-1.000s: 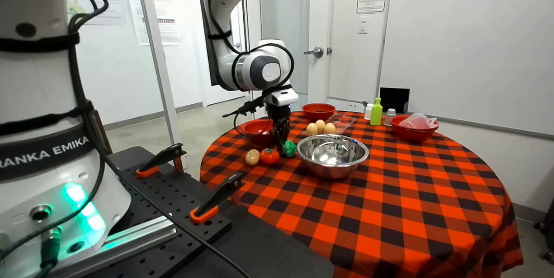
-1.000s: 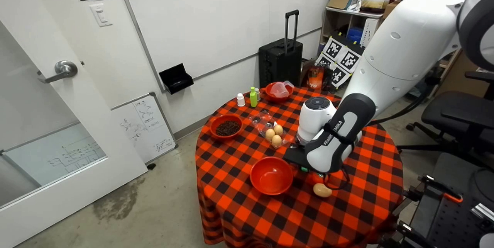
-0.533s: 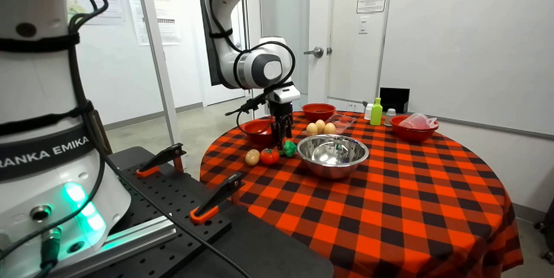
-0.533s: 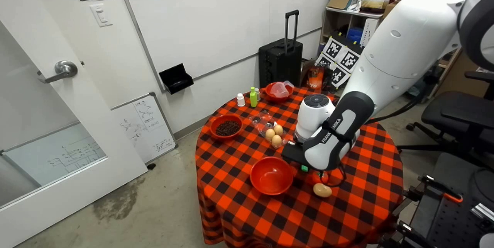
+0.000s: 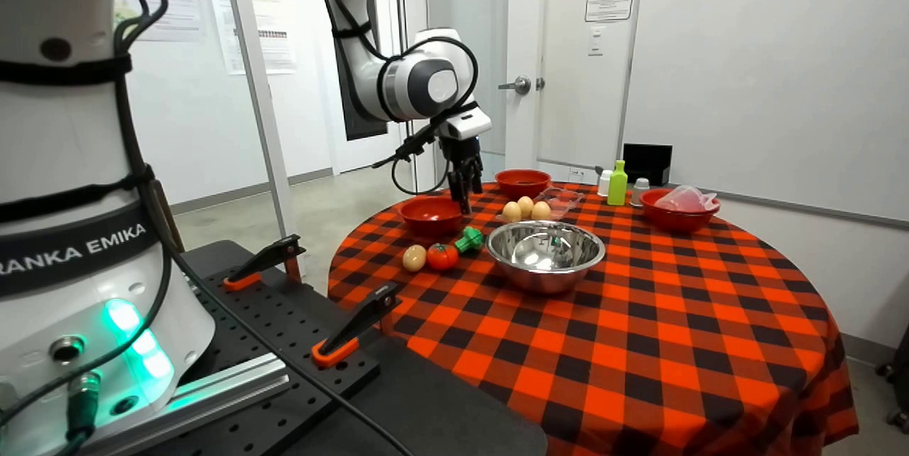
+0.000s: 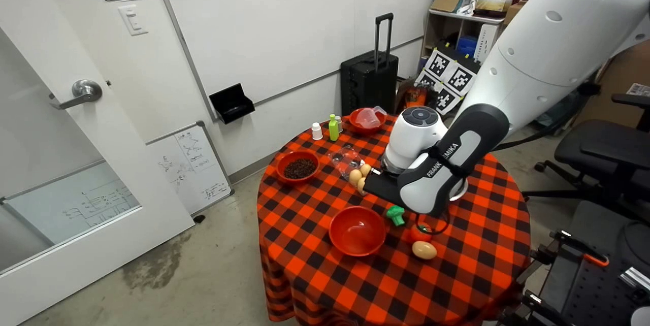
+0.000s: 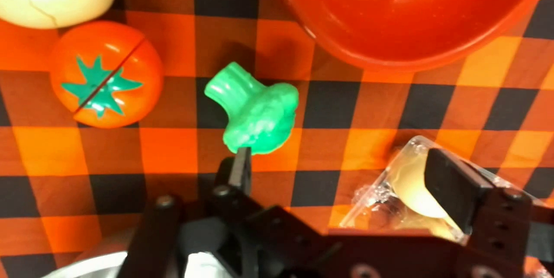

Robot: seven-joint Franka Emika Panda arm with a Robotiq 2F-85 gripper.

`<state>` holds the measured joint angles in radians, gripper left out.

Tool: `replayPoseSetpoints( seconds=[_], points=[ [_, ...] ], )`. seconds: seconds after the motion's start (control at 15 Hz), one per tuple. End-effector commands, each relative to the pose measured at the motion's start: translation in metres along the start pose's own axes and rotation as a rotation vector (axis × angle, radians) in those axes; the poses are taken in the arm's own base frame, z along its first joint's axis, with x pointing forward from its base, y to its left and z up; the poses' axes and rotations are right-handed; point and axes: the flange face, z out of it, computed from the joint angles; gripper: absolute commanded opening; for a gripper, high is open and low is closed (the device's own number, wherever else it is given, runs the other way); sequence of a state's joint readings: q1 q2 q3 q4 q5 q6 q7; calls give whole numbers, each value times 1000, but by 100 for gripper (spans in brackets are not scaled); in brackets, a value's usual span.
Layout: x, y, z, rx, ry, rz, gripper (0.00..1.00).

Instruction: Place the broccoli from the red bowl on the table

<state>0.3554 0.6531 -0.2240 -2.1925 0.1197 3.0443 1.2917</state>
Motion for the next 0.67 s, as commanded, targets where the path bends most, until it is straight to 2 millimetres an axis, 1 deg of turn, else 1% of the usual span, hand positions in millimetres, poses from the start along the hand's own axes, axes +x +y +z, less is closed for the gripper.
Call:
replayPoseSetpoints(
  seconds=[0.0, 0.07, 0.2, 0.27, 0.6],
  points=[
    [-19, -4, -50, 90, -19, -55, 100],
    [-9, -8, -22, 43, -9, -24, 100],
    [-17, -11, -40, 70, -19, -38, 100],
    [-18, -11, -44, 74, -22, -40, 100],
    [-18, -7, -45, 69, -23, -40, 100]
  ],
)
